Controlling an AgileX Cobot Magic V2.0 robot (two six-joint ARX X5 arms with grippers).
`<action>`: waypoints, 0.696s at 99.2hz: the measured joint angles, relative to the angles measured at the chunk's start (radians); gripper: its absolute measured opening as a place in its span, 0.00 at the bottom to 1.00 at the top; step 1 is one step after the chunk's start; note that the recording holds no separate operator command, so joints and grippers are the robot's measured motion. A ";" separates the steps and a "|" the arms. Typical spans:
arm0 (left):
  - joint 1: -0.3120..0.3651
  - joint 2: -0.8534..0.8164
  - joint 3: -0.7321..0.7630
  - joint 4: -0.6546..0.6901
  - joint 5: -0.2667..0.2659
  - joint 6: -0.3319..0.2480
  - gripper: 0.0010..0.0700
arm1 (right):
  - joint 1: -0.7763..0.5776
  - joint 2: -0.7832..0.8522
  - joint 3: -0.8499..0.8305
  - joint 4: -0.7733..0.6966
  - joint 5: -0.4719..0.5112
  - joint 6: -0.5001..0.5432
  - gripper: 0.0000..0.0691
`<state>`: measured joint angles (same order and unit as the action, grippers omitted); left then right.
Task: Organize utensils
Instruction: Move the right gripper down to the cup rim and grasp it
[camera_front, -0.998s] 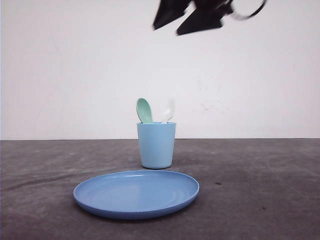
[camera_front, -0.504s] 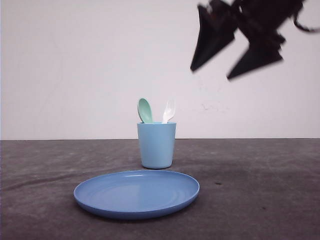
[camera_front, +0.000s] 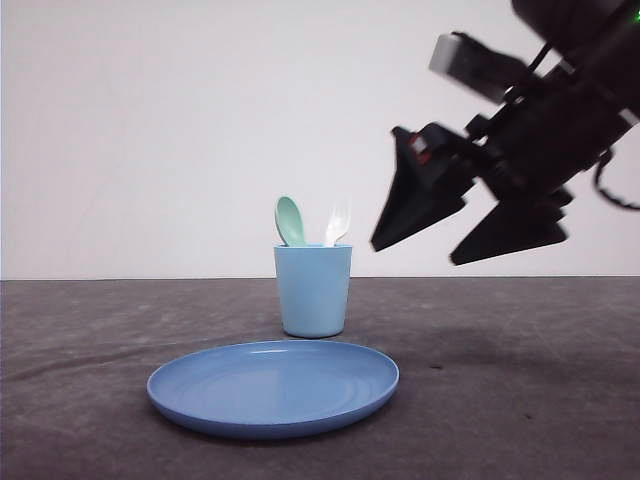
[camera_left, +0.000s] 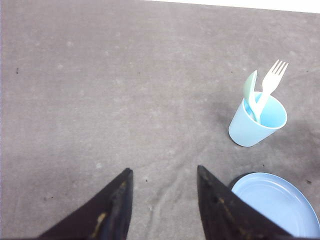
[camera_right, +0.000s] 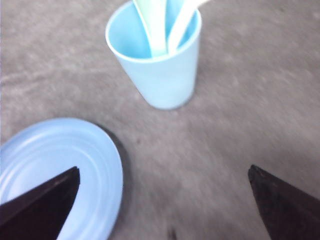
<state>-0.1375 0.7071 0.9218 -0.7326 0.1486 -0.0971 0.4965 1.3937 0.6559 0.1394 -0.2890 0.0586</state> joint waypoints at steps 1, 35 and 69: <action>0.000 0.000 0.000 0.000 0.000 0.000 0.32 | 0.000 0.007 0.000 0.011 -0.001 0.000 0.99; 0.000 0.000 0.000 0.000 0.000 0.000 0.32 | 0.000 0.259 0.099 0.202 -0.059 0.002 0.99; 0.000 0.000 0.000 -0.001 0.000 0.000 0.32 | 0.007 0.460 0.328 0.185 -0.077 0.002 0.99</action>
<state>-0.1375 0.7071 0.9218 -0.7334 0.1490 -0.0971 0.5037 1.8534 0.9840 0.3244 -0.3660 0.0605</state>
